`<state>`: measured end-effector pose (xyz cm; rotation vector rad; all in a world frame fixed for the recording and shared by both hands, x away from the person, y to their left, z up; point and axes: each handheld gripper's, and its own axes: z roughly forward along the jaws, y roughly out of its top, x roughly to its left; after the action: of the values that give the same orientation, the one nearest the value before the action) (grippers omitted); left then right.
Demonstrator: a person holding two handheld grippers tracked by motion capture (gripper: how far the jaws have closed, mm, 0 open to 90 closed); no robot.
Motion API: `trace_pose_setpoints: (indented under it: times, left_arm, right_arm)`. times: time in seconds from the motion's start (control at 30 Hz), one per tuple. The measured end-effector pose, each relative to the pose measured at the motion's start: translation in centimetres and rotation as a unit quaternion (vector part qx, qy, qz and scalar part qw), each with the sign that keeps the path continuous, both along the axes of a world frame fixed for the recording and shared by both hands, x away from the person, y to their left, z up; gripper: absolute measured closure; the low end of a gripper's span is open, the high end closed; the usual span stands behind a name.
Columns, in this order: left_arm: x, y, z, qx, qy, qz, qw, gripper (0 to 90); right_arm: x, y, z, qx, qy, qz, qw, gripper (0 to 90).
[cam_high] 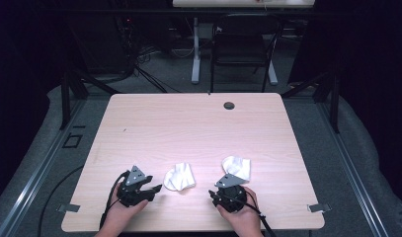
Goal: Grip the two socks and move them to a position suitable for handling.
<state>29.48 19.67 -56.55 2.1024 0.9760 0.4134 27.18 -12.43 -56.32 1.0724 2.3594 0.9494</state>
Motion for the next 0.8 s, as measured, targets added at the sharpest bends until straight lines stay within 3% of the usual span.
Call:
trace_pose_setpoints:
  times: [0.23,0.6,0.8]
  left_arm:
    - [0.3,-0.2,-0.1,-0.005,0.005,-0.006,1.0000,52.2]
    - [0.7,-0.4,-0.2,0.004,-0.009,-0.003,0.9999,53.5]
    - [1.3,-0.6,-0.1,-0.011,-0.002,0.001,0.9999,54.9]
  right_arm:
    - [0.0,-0.3,0.2,-0.002,-0.017,-0.003,0.9999,52.0]
    - [0.2,-0.3,0.0,0.007,-0.010,-0.001,0.9999,50.1]
    - [0.4,-0.7,-0.1,0.022,-0.004,-0.007,0.9997,51.4]
